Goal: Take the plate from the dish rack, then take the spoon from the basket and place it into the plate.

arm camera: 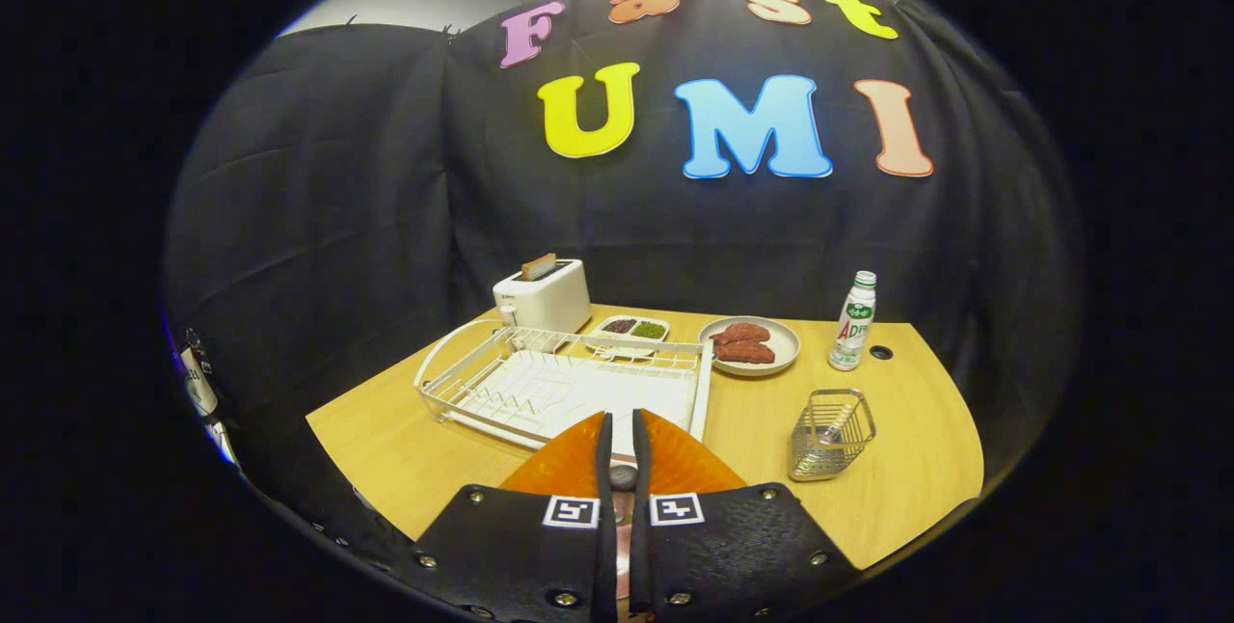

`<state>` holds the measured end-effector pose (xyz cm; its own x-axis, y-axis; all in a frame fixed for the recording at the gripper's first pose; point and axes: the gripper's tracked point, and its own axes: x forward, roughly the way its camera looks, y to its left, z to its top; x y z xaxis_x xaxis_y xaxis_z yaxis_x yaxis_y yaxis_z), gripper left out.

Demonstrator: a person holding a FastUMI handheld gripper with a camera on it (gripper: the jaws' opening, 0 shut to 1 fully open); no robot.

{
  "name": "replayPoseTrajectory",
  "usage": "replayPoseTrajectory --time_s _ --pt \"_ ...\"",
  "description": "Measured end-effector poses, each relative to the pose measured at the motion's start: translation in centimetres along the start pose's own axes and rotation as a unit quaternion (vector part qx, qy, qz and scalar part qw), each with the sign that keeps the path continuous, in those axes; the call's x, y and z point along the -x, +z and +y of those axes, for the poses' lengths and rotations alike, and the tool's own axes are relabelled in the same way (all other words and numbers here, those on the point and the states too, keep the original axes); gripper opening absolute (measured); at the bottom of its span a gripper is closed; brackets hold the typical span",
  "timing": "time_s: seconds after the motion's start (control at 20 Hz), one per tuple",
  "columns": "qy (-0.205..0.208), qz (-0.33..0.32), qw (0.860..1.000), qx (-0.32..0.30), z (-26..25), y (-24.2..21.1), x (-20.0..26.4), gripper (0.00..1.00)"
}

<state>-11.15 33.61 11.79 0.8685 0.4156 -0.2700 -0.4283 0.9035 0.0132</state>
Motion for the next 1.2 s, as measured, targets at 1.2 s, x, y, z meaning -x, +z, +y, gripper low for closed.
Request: replayPoseTrajectory --time_s 1.2 --pt "0.081 0.057 0.994 0.043 6.4 -3.6 -6.4 0.21"
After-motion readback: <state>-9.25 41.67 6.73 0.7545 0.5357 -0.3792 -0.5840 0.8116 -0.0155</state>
